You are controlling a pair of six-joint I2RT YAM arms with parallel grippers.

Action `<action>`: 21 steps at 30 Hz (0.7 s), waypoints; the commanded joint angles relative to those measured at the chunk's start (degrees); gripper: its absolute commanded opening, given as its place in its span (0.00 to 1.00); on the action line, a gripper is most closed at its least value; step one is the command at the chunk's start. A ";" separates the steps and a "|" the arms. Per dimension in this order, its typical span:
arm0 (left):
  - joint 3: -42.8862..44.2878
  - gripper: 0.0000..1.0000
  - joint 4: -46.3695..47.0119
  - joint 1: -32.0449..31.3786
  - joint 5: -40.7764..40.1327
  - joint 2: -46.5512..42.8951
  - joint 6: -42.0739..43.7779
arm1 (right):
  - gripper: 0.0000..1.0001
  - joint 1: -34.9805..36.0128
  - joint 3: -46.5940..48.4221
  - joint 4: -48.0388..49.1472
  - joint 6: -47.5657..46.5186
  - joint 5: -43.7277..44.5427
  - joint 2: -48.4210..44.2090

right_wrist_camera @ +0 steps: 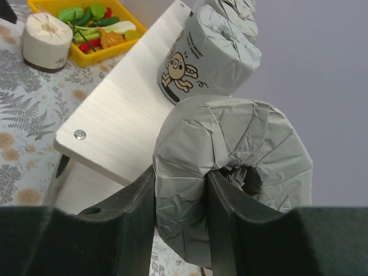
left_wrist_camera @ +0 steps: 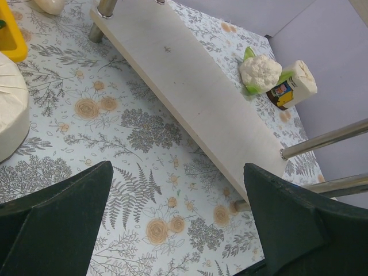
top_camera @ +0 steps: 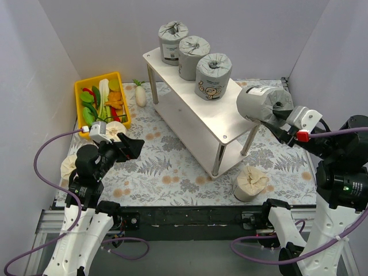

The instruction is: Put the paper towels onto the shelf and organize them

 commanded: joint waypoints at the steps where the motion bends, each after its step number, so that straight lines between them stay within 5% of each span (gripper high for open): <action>1: 0.32 0.98 0.12 -0.27 -0.80 -0.02 0.16 | 0.44 -0.02 3.81 1.52 -0.73 -7.35 0.84; 17: 0.24 0.98 0.03 -0.27 -1.42 -0.55 0.07 | 0.44 0.07 -2.07 9.77 3.31 -13.85 1.81; 21: 0.24 0.98 0.03 -0.18 -1.68 -0.55 0.07 | 0.52 -0.02 -3.83 14.41 4.80 -14.74 1.81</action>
